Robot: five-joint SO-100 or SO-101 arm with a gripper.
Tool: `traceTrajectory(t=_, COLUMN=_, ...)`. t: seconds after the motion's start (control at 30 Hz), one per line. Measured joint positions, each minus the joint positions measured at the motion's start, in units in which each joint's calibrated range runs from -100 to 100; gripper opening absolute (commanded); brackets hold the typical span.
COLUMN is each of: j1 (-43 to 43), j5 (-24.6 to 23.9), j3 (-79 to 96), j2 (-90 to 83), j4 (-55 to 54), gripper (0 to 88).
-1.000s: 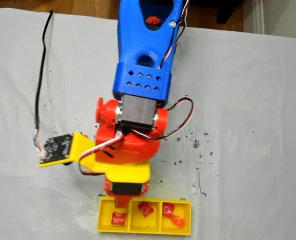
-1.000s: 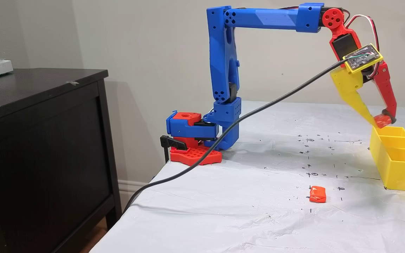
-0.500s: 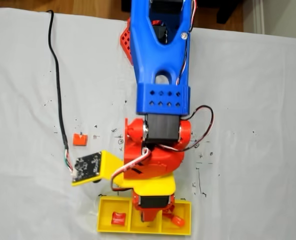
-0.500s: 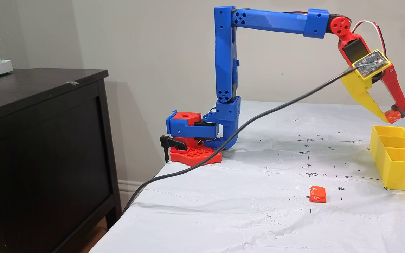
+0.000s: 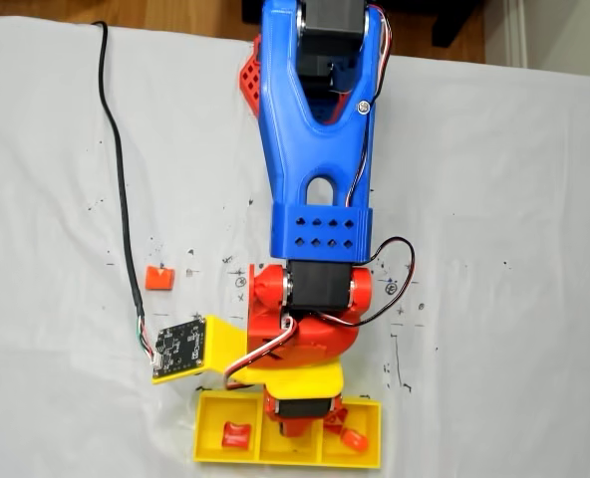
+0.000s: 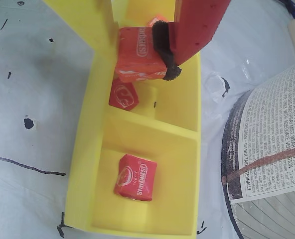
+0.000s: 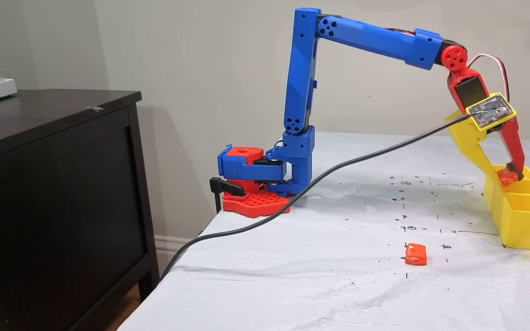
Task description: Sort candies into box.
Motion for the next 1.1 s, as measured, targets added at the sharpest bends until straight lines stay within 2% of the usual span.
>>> traceTrajectory(t=0.37, j1=0.0, j5=0.0, j3=0.0, j2=0.0, j4=-1.6, gripper=2.7)
traceTrajectory(t=0.53, j1=0.0, j5=-0.2, j3=0.0, j2=0.0, j4=-1.6, gripper=24.2)
traceTrajectory(t=1.0, j1=0.0, j5=-0.3, j3=0.0, j2=0.0, j4=-0.3, gripper=26.6)
traceTrajectory(t=1.1, j1=0.1, j5=-0.3, j3=0.0, j2=-0.9, j4=1.0, gripper=22.1)
